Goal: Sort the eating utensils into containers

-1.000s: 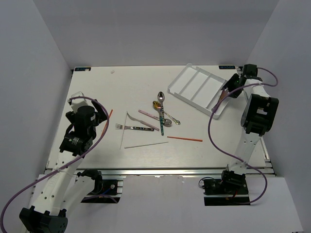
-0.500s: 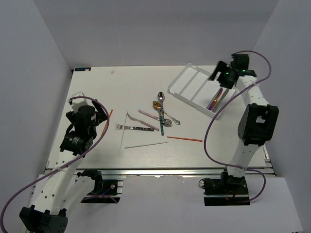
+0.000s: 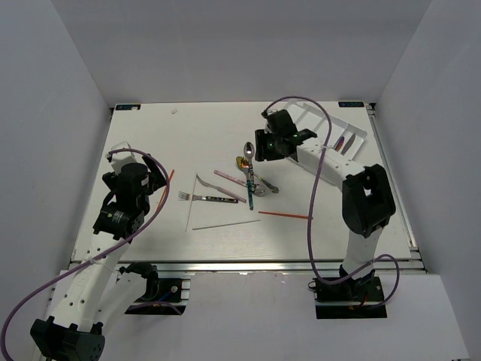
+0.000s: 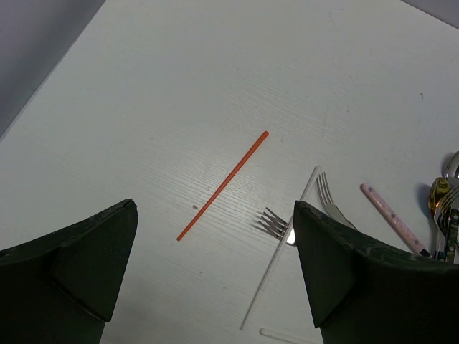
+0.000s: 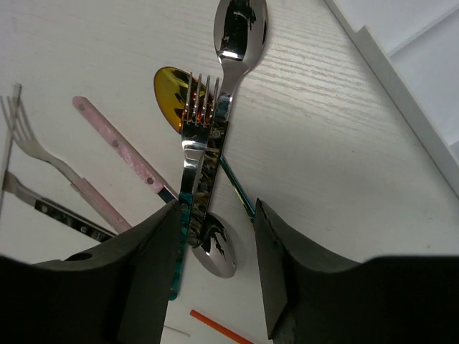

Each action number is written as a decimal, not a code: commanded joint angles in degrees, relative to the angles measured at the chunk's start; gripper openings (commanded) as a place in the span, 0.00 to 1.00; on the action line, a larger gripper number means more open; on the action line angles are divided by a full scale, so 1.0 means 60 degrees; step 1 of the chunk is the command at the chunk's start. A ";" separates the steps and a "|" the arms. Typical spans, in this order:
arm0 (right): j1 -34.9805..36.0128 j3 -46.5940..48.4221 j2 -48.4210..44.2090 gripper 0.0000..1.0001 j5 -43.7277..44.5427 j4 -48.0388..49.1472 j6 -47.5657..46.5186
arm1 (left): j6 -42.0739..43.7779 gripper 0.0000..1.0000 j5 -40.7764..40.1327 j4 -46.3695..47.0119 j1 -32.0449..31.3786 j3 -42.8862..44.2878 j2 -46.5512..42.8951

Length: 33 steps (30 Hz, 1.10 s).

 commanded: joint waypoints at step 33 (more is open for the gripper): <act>0.0908 0.2004 0.3337 0.21 0.1866 -0.0274 0.0935 | 0.0097 0.98 0.0057 0.0058 0.0054 -0.0020 -0.0156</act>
